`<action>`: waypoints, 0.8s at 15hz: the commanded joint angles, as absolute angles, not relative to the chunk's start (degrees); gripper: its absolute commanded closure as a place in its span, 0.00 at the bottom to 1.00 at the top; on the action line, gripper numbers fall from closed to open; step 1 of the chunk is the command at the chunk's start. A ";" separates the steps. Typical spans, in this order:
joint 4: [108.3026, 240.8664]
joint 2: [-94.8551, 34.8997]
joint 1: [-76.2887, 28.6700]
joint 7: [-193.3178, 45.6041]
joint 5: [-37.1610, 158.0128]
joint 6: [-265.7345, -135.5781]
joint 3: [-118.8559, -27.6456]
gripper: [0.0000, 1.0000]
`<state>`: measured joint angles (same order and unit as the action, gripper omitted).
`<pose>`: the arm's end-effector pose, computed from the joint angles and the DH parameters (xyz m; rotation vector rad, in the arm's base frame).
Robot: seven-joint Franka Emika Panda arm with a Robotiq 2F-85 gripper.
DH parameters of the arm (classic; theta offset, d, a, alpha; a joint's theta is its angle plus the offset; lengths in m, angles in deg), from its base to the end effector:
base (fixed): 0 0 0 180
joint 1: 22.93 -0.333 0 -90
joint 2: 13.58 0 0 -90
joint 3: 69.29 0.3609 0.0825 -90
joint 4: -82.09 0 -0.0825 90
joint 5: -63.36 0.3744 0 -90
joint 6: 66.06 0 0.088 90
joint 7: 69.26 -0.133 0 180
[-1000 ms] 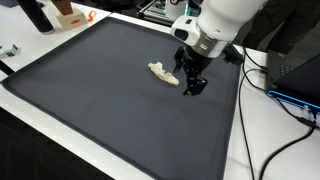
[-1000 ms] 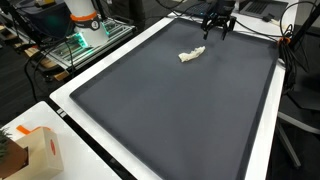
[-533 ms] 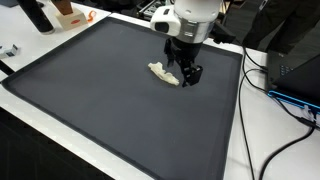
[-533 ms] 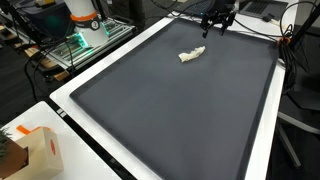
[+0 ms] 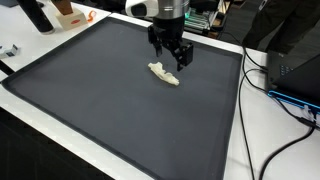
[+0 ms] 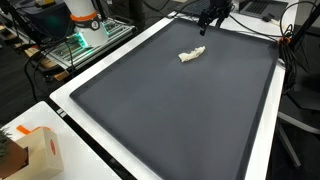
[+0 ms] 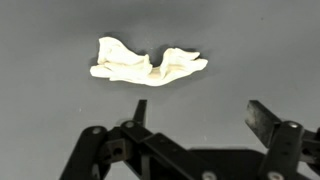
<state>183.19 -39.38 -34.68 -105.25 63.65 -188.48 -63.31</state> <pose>0.6282 0.1944 0.3252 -3.0856 0.5141 0.1412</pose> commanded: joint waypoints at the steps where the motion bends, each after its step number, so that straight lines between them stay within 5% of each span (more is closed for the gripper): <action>1: 187.37 -34.69 -33.60 -98.73 65.89 -186.02 -63.77 0.00; 12: 192.21 -26.92 -32.02 -93.82 66.30 -183.07 -64.41 0.00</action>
<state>189.21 -29.89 -32.54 -95.72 64.46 -183.50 -64.22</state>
